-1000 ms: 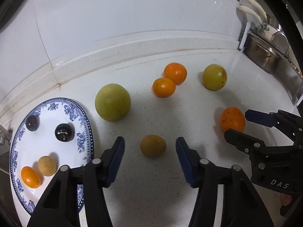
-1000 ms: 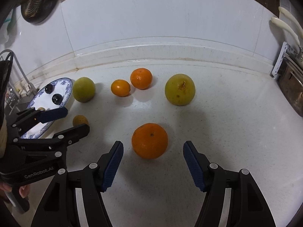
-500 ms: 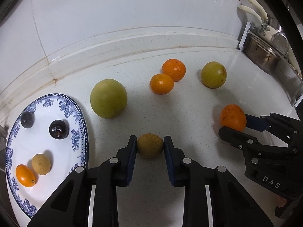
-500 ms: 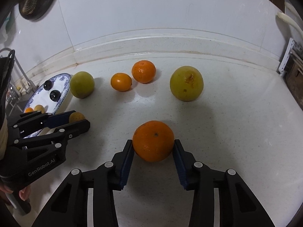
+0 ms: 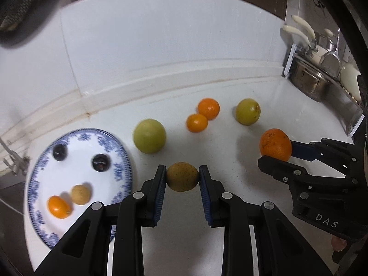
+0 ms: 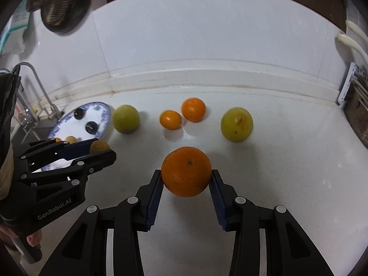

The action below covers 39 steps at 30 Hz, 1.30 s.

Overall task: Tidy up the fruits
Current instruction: 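Grasp a brown speckled fruit with the left tool while the right tool grasps an orange, then carry both fruits onto the plate and open both tools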

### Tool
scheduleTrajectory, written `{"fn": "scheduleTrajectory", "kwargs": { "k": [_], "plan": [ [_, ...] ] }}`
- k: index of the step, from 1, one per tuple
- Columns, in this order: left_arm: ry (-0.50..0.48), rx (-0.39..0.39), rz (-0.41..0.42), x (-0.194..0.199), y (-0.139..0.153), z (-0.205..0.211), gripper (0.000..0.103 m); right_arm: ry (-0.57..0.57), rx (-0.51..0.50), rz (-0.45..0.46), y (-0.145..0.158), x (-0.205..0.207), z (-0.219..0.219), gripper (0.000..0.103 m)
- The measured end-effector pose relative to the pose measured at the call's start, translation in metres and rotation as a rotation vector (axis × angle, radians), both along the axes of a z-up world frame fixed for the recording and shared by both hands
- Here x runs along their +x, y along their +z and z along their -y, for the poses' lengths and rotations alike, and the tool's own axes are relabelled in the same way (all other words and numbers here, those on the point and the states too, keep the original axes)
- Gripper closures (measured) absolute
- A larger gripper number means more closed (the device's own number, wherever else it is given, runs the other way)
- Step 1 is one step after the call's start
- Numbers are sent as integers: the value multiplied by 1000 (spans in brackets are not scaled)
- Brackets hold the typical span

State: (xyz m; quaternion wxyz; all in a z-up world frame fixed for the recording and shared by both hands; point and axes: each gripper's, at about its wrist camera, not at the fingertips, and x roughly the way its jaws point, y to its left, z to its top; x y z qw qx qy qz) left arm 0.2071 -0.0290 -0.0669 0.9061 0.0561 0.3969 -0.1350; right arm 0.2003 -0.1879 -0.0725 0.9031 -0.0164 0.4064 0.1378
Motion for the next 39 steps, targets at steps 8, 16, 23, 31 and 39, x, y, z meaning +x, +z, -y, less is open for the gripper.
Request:
{"fn": "scheduleTrajectory", "kwargs": {
  "k": [8, 16, 23, 31, 39],
  "plan": [
    [40, -30, 49, -24, 27, -20, 74, 50, 18, 62, 28, -18, -15, 61],
    [91, -41, 98, -41, 48, -40, 74, 116, 32, 114, 50, -27, -39, 61],
    [147, -48, 134, -51, 62, -65, 74, 172, 41, 136, 58, -27, -63, 61],
    [209, -42, 162, -56, 70, -95, 74, 246, 61, 145, 64, -23, -94, 61],
    [269, -34, 177, -56, 73, -124, 74, 312, 67, 146, 69, -16, -125, 61]
  ]
}}
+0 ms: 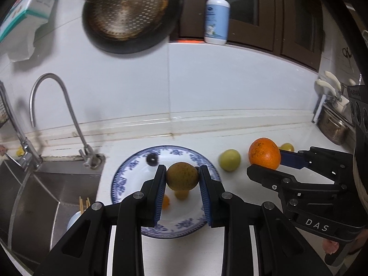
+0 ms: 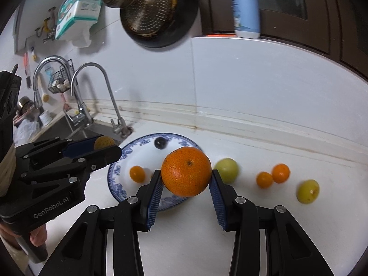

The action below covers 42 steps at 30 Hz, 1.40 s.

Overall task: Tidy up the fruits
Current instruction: 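Carry both fruits onto the plate and open both tools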

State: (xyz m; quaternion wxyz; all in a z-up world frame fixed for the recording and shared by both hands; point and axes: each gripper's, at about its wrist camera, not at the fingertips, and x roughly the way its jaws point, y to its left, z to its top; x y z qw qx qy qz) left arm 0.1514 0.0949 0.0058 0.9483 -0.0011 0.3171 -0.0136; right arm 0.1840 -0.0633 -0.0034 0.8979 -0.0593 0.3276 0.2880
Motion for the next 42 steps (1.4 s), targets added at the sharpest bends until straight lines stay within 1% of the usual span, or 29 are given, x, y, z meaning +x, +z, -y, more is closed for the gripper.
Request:
{"fn": "scheduleTrajectory", "kwargs": {
  "k": [8, 17, 20, 26, 32, 37, 42],
  "plan": [
    [45, 5, -17, 11, -6, -27, 74, 49, -19, -16, -3, 21, -31, 61],
    [50, 22, -81, 38, -27, -51, 74, 87, -77, -63, -25, 52, -62, 61],
    [57, 29, -118, 50, -39, -57, 75, 102, -89, -96, -34, 65, -72, 61],
    [68, 12, -189, 72, -62, -72, 75, 115, -129, -170, -55, 90, -91, 61],
    [64, -3, -244, 89, -79, -77, 74, 111, -156, -243, -75, 114, -105, 61],
    [66, -11, -275, 100, -90, -80, 75, 96, -162, -274, -86, 123, -109, 61],
    [73, -22, -294, 105, -99, -82, 74, 98, -168, -284, -91, 127, -111, 61]
  ]
}}
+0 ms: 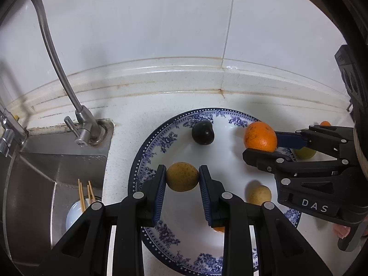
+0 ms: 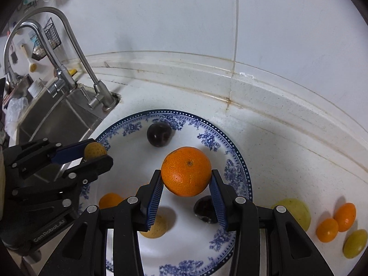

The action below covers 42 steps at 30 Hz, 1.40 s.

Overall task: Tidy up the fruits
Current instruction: 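Carry both fruits onto the plate and open both tools, then withdraw both tools from the plate toward the remaining fruits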

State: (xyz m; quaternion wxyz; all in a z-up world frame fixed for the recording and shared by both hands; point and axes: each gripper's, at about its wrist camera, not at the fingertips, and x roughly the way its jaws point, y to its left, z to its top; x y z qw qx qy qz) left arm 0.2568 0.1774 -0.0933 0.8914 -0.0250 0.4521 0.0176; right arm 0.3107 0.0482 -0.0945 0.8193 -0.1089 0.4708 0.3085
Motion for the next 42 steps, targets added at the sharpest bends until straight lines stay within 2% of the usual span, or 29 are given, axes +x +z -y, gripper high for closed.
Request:
{"fn": "scheduleTrajectory", "kwargs": {
  "k": [2, 6, 10, 13, 21, 24, 26, 33, 42],
  "plan": [
    [6, 2, 1, 1, -1, 0, 74, 2, 2, -1, 0, 0, 0, 61],
    [16, 22, 16, 0, 1, -1, 64, 6, 5, -8, -2, 1, 1, 61],
    [33, 42, 27, -6, 9, -2, 64, -2, 14, 0, 1, 1, 4, 49],
    [49, 51, 40, -13, 19, -2, 63, -11, 32, 9, 9, -1, 9, 49],
    [52, 51, 118, -39, 49, 15, 60, -65, 53, 101, 39, -24, 35, 49],
    [38, 66, 153, -50, 59, 26, 57, -80, 55, 145, 53, -38, 48, 48],
    [25, 66, 179, -59, 67, 35, 56, -91, 66, 160, 60, -45, 56, 43],
    [-21, 51, 254, -82, 91, 62, 50, -145, 115, 213, 90, -72, 92, 43],
    [-99, 45, 331, -100, 118, 104, 43, -238, 130, 294, 116, -102, 138, 42]
  ]
}}
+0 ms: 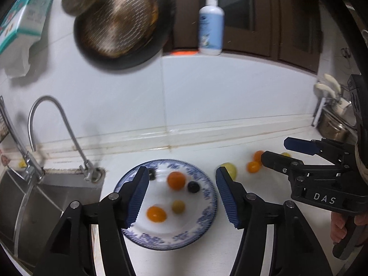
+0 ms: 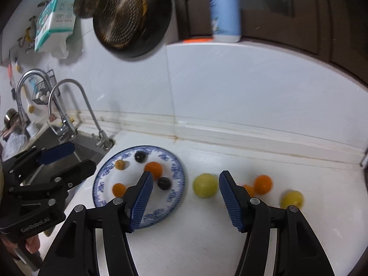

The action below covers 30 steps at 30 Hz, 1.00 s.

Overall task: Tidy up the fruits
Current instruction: 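Withdraw both tools from the plate toward the remaining fruits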

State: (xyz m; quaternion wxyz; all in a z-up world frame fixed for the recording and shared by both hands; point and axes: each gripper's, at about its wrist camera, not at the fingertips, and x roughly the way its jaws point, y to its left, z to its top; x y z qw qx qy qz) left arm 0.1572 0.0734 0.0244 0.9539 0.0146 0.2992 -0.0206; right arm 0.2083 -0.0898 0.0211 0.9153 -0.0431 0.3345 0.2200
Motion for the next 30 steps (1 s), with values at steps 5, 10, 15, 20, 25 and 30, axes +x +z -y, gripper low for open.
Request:
{"fn": "scheduleTrajectory", "kwargs": {
  "k": [5, 10, 15, 20, 25, 30],
  "plan": [
    [-57, 6, 26, -1, 9, 25, 39, -67, 13, 27, 7, -9, 29, 35],
    [-119, 5, 29, 4, 11, 47, 38, -128, 17, 26, 8, -14, 56, 35],
    [-170, 4, 30, 11, 9, 68, 37, -180, 2, 34, 6, -17, 79, 35],
    [-219, 3, 5, 22, 0, 85, 36, -223, -17, 32, 2, -16, 97, 35],
    [-273, -7, -37, 39, -14, 101, 36, -262, -35, 3, -9, -7, 113, 35],
    [-316, 9, -73, 59, -30, 115, 36, -290, -58, -23, -23, 3, 126, 35]
  ]
}}
